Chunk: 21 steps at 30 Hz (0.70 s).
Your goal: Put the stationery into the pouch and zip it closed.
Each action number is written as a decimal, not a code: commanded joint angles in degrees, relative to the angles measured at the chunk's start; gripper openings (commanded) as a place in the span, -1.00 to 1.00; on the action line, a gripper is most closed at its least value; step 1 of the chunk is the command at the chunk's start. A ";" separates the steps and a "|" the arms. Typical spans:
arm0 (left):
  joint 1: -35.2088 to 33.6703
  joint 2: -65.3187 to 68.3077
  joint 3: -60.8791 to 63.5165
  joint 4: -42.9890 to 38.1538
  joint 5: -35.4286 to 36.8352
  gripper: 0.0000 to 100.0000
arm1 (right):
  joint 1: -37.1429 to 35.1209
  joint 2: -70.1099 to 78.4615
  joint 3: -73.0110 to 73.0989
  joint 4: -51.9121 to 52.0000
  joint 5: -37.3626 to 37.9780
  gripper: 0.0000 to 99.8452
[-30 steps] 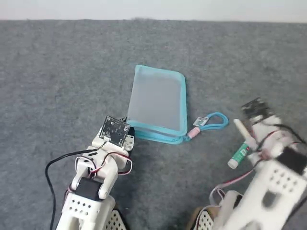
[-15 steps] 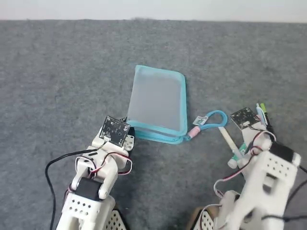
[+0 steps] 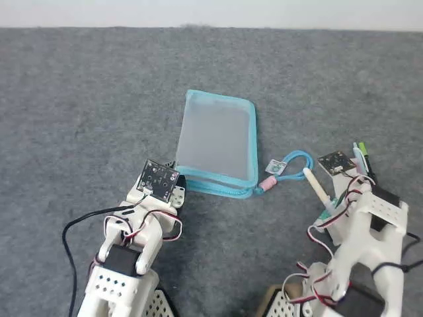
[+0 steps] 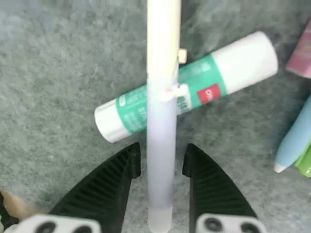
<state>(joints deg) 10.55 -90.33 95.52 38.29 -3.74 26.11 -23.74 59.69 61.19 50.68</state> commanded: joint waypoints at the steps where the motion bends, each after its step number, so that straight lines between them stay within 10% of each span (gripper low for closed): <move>1: 0.44 -0.97 -0.75 0.09 0.44 -0.98 | -0.04 1.63 -0.18 -0.92 -0.44 -0.72; 5: 0.44 -0.97 -0.75 0.09 0.44 -0.98 | 0.13 1.36 -0.53 -1.01 -0.79 -1.00; 21: 0.44 -0.97 -0.75 0.09 0.44 -0.98 | -0.40 -34.68 -12.84 22.20 -6.15 -0.99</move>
<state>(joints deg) 10.55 -90.33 95.52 38.29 -3.74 26.20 -51.60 51.96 79.12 44.88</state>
